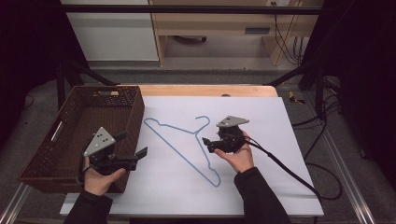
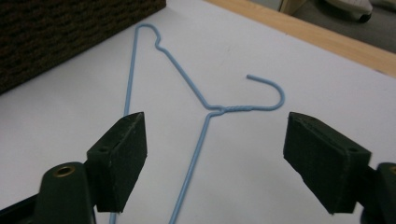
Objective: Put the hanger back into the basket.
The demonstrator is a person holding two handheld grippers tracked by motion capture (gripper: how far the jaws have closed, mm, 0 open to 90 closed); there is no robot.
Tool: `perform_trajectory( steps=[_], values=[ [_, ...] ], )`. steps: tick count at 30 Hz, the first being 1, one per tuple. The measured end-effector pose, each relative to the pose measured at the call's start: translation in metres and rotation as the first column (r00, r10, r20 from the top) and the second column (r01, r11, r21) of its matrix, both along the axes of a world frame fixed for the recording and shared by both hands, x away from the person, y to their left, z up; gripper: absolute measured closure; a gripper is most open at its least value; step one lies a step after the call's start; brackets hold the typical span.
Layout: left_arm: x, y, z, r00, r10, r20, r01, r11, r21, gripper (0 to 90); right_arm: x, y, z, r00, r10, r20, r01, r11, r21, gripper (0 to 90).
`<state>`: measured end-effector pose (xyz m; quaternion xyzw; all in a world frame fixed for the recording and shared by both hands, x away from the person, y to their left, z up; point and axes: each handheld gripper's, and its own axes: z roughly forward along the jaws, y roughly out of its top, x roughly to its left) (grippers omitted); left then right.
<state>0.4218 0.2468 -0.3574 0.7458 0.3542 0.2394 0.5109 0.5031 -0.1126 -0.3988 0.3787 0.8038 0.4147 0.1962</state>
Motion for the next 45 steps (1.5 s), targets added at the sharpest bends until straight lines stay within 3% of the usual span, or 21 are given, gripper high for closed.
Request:
perform_trajectory(
  steps=[3,8,10,18,23,27,37,45],
  values=[
    [0.0,0.0,0.0,1.0,-0.002,0.002,0.003,1.0,-0.001,7.0,0.006,0.009,-0.011,0.9995,0.005,-0.032,-0.006,0.999,-0.037,28.5],
    [-0.001,0.0,0.001,1.0,-0.004,0.002,0.004,1.0,-0.003,7.2,0.015,0.02,-0.029,0.9961,-0.003,-0.088,-0.001,0.999,-0.052,35.9],
    [-0.001,-0.001,0.0,1.0,-0.005,0.003,0.005,1.0,-0.001,7.3,0.02,0.027,-0.039,0.9942,-0.001,-0.107,-0.009,0.996,-0.093,39.6],
    [-0.001,-0.001,0.0,1.0,-0.008,0.0,0.008,1.0,-0.002,7.7,0.025,0.039,-0.054,0.9925,-0.005,-0.122,-0.012,0.991,-0.135,51.0],
    [0.0,-0.002,-0.001,1.0,-0.008,-0.002,0.008,1.0,0.002,7.8,0.026,0.044,-0.067,0.9859,-0.017,-0.167,-0.013,0.985,-0.173,63.5],
    [0.0,-0.003,-0.001,1.0,-0.009,-0.004,0.009,0.9999,0.006,7.9,0.026,0.046,-0.071,0.9853,-0.015,-0.17,-0.018,0.981,-0.192,67.6],
    [0.0,-0.003,-0.001,0.9999,-0.009,-0.005,0.009,0.9999,0.007,8.3,0.028,0.046,-0.069,0.9747,-0.061,-0.215,0.024,0.985,-0.169,84.0],
    [0.0,-0.006,-0.002,0.9999,-0.01,-0.004,0.01,0.9997,0.02,8.6,0.028,0.047,-0.069,0.9687,-0.103,-0.226,0.066,0.984,-0.167,86.4]
  ],
)
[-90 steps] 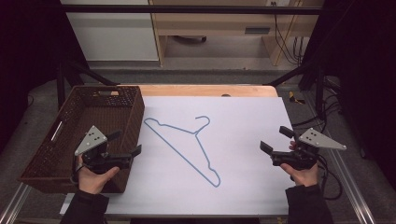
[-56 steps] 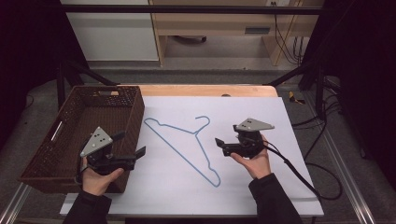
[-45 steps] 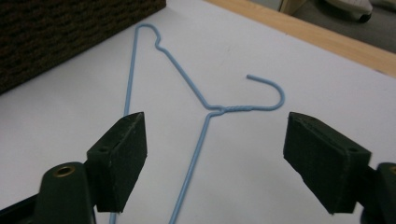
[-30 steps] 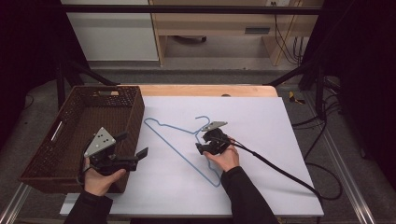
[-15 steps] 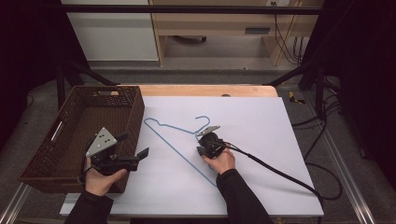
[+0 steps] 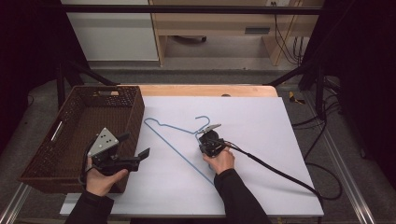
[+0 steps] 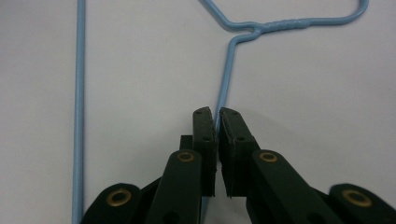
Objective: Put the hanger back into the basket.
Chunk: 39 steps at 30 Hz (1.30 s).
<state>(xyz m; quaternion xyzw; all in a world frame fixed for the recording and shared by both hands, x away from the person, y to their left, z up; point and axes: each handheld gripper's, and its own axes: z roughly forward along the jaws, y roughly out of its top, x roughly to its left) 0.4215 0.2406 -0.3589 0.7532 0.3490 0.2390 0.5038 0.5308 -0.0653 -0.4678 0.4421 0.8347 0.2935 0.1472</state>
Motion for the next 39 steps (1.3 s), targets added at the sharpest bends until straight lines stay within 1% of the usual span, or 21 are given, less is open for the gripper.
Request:
perform_trajectory(
  steps=[4,6,7,9,11,14,15,16,19,24,25,27,28,30,31,32,34,35,37,38,39],
  values=[
    [0.001,-0.002,0.0,1.0,0.001,-0.002,-0.001,1.0,0.008,8.9,-0.001,0.001,0.001,0.9996,-0.025,-0.012,0.025,1.0,0.012,86.9],
    [0.001,-0.003,-0.001,1.0,-0.001,-0.006,0.001,0.9999,0.016,9.0,-0.001,-0.001,0.0,0.9995,-0.025,0.018,0.025,1.0,0.001,87.3],
    [0.002,-0.004,-0.001,1.0,-0.001,-0.003,0.001,0.9998,0.02,9.1,-0.001,-0.001,0.0,0.9994,-0.028,0.019,0.028,1.0,-0.003,87.4],
    [0.003,-0.007,-0.001,1.0,-0.001,-0.002,0.001,0.9994,0.034,9.3,-0.002,-0.002,0.002,0.9993,-0.015,0.035,0.015,1.0,0.016,87.5],
    [0.005,-0.01,-0.001,1.0,-0.004,-0.005,0.004,0.9992,0.041,9.4,-0.002,-0.002,0.003,0.9988,-0.009,0.047,0.009,1.0,0.016,87.6],
    [0.008,-0.018,0.0,0.9998,-0.018,-0.009,0.019,0.9972,0.072,9.6,-0.004,-0.004,0.007,0.9975,0.013,0.069,-0.015,1.0,0.022,87.6],
    [0.011,-0.022,0.0,0.9995,-0.027,-0.015,0.028,0.9956,0.09,9.7,-0.005,-0.005,0.011,0.9958,0.026,0.088,-0.028,0.999,0.021,87.6],
    [0.011,-0.022,0.0,0.9995,-0.027,-0.015,0.028,0.9956,0.09,9.8,-0.005,-0.005,0.011,0.9958,0.026,0.088,-0.028,0.999,0.021,87.6],
    [0.017,-0.032,0.0,0.9988,-0.04,-0.027,0.043,0.9902,0.133,9.8,-0.007,-0.008,0.02,0.9917,0.043,0.122,-0.047,0.998,0.03,87.7],
    [0.03,-0.044,-0.001,0.9971,-0.051,-0.058,0.061,0.9808,0.186,9.9,-0.011,-0.011,0.029,0.987,0.061,0.148,-0.066,0.998,0.026,87.8],
    [0.034,-0.049,-0.002,0.9965,-0.054,-0.064,0.066,0.9789,0.193,9.9,-0.012,-0.011,0.03,0.986,0.065,0.153,-0.07,0.997,0.027,87.8],
    [0.035,-0.052,-0.002,0.9966,-0.052,-0.064,0.063,0.9801,0.188,10.1,-0.013,-0.011,0.031,0.9854,0.064,0.158,-0.069,0.997,0.029,87.8],
    [0.038,-0.054,-0.002,0.9962,-0.057,-0.067,0.069,0.9779,0.197,10.3,-0.014,-0.011,0.032,0.9833,0.072,0.167,-0.077,0.997,0.025,87.8],
    [0.041,-0.058,-0.003,0.9957,-0.057,-0.073,0.07,0.9776,0.199,10.8,-0.016,-0.012,0.034,0.9814,0.076,0.176,-0.083,0.996,0.029,87.8],
    [0.043,-0.06,-0.003,0.9951,-0.061,-0.078,0.076,0.9741,0.213,11.0,-0.017,-0.012,0.035,0.9797,0.078,0.185,-0.085,0.996,0.031,87.8],
    [0.046,-0.062,-0.004,0.9946,-0.06,-0.085,0.077,0.9737,0.214,11.2,-0.017,-0.012,0.036,0.979,0.08,0.187,-0.087,0.996,0.031,87.8],
    [0.051,-0.065,-0.005,0.9934,-0.064,-0.095,0.086,0.9661,0.243,11.9,-0.018,-0.012,0.038,0.9782,0.083,0.191,-0.09,0.995,0.03,87.7],
    [0.054,-0.068,-0.006,0.9934,-0.061,-0.096,0.084,0.9645,0.25,12.4,-0.018,-0.013,0.038,0.9782,0.086,0.189,-0.093,0.995,0.029,87.8],
    [0.059,-0.073,-0.008,0.9935,-0.065,-0.093,0.09,0.9529,0.29,13.9,-0.018,-0.013,0.039,0.9768,0.092,0.193,-0.099,0.995,0.027,87.7],
    [0.062,-0.076,-0.008,0.9932,-0.071,-0.092,0.097,0.9441,0.315,15.2,-0.019,-0.013,0.039,0.9766,0.092,0.194,-0.099,0.995,0.028,87.7],
    [0.064,-0.079,-0.008,0.9926,-0.075,-0.096,0.102,0.9405,0.324,16.1,-0.019,-0.013,0.039,0.9771,0.093,0.191,-0.1,0.995,0.028,87.7]
  ],
)
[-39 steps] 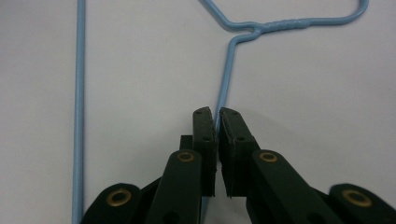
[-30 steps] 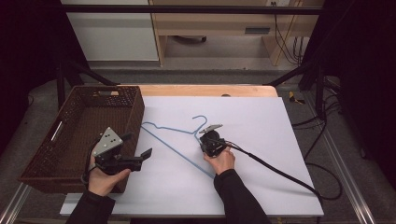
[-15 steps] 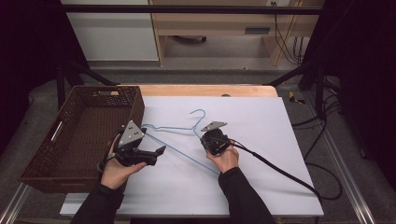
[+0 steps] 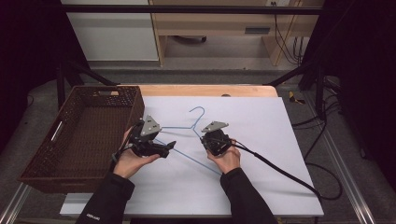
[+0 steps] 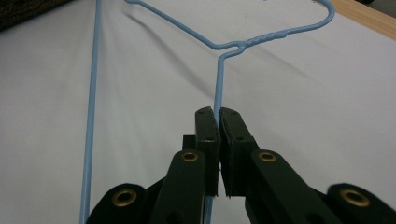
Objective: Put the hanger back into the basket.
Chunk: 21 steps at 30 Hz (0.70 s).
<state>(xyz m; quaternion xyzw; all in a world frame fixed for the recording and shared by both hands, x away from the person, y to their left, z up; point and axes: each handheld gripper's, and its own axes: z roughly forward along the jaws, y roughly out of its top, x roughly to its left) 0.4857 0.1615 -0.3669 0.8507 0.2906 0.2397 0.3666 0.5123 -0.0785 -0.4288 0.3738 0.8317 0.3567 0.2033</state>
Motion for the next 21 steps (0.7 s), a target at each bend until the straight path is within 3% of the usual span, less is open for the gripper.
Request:
perform_trajectory(
  steps=[2,3,7,8,9,10,13,21],
  values=[
    [0.006,-0.007,-0.002,0.9999,-0.009,-0.013,0.009,0.9999,-0.012,18.0,0.0,0.0,0.0,1.0,-0.002,-0.004,0.002,1.0,0.002,87.7],
    [0.009,-0.009,-0.002,0.9995,-0.018,-0.026,0.019,0.9998,0.011,18.8,0.0,0.0,0.0,1.0,-0.002,-0.004,0.002,1.0,0.003,87.8],
    [0.024,-0.019,-0.008,0.9985,-0.02,-0.05,0.022,0.9989,0.04,21.6,0.0,0.0,0.001,1.0,0.0,-0.006,0.0,1.0,0.002,87.7],
    [0.032,-0.023,-0.011,0.9978,-0.021,-0.062,0.026,0.9965,0.08,21.8,0.0,0.0,0.0,1.0,0.0,-0.006,0.0,1.0,0.001,87.7],
    [0.032,-0.023,-0.011,0.9978,-0.021,-0.062,0.026,0.9965,0.08,22.2,0.0,0.0,0.0,1.0,0.0,-0.006,0.0,1.0,0.001,87.7],
    [0.036,-0.024,-0.012,0.9972,-0.029,-0.069,0.037,0.9921,0.119,22.7,0.0,0.0,0.0,1.0,0.0,-0.009,0.0,1.0,0.001,87.7],
    [0.046,-0.031,-0.02,0.9966,-0.033,-0.076,0.044,0.9871,0.154,23.2,0.001,0.0,0.0,0.9999,0.001,-0.011,-0.001,1.0,0.0,87.7],
    [0.066,-0.037,-0.032,0.9937,-0.067,-0.089,0.088,0.9647,0.248,26.9,0.0,0.0,-0.001,0.9998,0.005,-0.017,-0.005,1.0,-0.003,87.6]
  ],
)
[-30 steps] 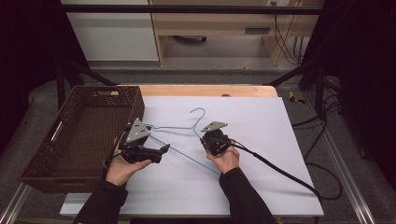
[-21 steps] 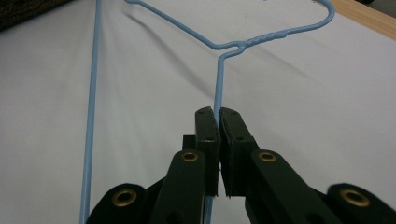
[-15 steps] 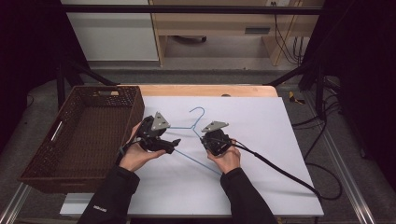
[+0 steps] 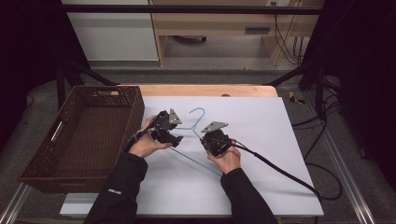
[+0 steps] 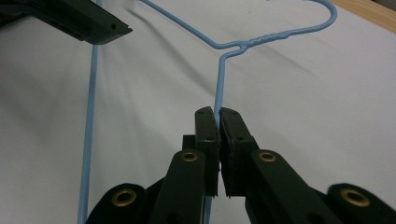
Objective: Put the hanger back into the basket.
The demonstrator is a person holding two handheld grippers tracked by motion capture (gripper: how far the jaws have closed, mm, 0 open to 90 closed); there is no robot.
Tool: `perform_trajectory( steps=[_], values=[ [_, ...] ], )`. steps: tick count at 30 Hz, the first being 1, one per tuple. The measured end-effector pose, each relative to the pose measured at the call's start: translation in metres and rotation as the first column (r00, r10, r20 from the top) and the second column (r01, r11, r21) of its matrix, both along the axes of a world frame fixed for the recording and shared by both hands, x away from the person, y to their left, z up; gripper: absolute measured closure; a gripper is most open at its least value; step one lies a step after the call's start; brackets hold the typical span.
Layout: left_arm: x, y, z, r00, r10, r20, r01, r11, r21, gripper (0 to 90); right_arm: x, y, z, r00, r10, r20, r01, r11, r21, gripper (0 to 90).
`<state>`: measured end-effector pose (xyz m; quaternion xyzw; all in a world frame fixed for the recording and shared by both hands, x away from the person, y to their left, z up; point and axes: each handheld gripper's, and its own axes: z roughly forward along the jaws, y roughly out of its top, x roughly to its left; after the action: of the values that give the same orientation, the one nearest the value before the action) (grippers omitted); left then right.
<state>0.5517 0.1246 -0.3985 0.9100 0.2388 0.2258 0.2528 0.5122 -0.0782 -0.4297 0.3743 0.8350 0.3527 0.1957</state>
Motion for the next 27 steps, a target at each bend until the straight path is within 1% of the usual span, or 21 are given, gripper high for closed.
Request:
perform_trajectory(
  steps=[2,7,8,10,11,13,15,18,21,23,24,26,27],
  values=[
    [0.004,0.0,-0.003,0.9998,-0.021,0.008,0.02,0.9996,0.019,27.3,0.0,0.0,0.0,1.0,0.002,-0.001,-0.002,1.0,-0.003,87.7],
    [0.014,-0.002,-0.011,0.9989,-0.04,0.026,0.037,0.996,0.082,30.1,0.001,0.0,-0.002,0.9999,0.009,-0.005,-0.009,1.0,-0.008,87.6],
    [0.016,-0.003,-0.013,0.9985,-0.047,0.029,0.044,0.9939,0.102,30.8,0.001,0.0,-0.002,0.9999,0.009,-0.005,-0.009,1.0,-0.011,87.6],
    [0.018,-0.006,-0.017,0.9976,-0.056,0.039,0.051,0.9914,0.121,33.6,0.001,0.0,-0.002,0.9999,0.009,-0.006,-0.009,1.0,-0.01,87.6],
    [0.02,-0.008,-0.019,0.9973,-0.061,0.042,0.055,0.9891,0.137,34.2,0.001,0.0,-0.002,0.9999,0.01,-0.007,-0.01,1.0,-0.01,87.6],
    [0.022,-0.01,-0.024,0.9953,-0.084,0.048,0.076,0.9863,0.147,35.6,0.001,0.0,-0.002,0.9999,0.011,-0.007,-0.011,1.0,-0.012,87.6],
    [0.024,-0.011,-0.027,0.9945,-0.095,0.044,0.086,0.9822,0.167,37.8,0.001,0.0,-0.002,0.9999,0.012,-0.007,-0.012,1.0,-0.007,87.6],
    [0.027,-0.012,-0.031,0.9923,-0.115,0.045,0.105,0.9785,0.177,41.4,0.001,0.0,-0.002,0.9999,0.011,-0.008,-0.011,1.0,-0.011,87.6],
    [0.03,-0.013,-0.035,0.9892,-0.14,0.046,0.129,0.9743,0.185,47.5,0.001,0.0,-0.003,0.9999,0.011,-0.008,-0.011,1.0,-0.006,87.6],
    [0.032,-0.014,-0.037,0.9879,-0.148,0.048,0.137,0.9734,0.184,52.5,0.001,-0.001,-0.003,0.9999,0.012,-0.008,-0.012,1.0,-0.005,87.6],
    [0.032,-0.014,-0.038,0.9869,-0.154,0.047,0.143,0.9728,0.183,52.5,0.001,-0.001,-0.003,0.9999,0.012,-0.008,-0.012,1.0,-0.005,87.6],
    [0.033,-0.015,-0.04,0.9838,-0.17,0.056,0.158,0.9707,0.181,56.0,0.001,0.0,-0.003,0.9999,0.011,-0.01,-0.011,1.0,-0.004,87.6],
    [0.034,-0.016,-0.042,0.9819,-0.178,0.065,0.163,0.969,0.185,59.1,0.001,-0.001,-0.003,0.9999,0.013,-0.01,-0.013,1.0,-0.006,87.5]
  ],
)
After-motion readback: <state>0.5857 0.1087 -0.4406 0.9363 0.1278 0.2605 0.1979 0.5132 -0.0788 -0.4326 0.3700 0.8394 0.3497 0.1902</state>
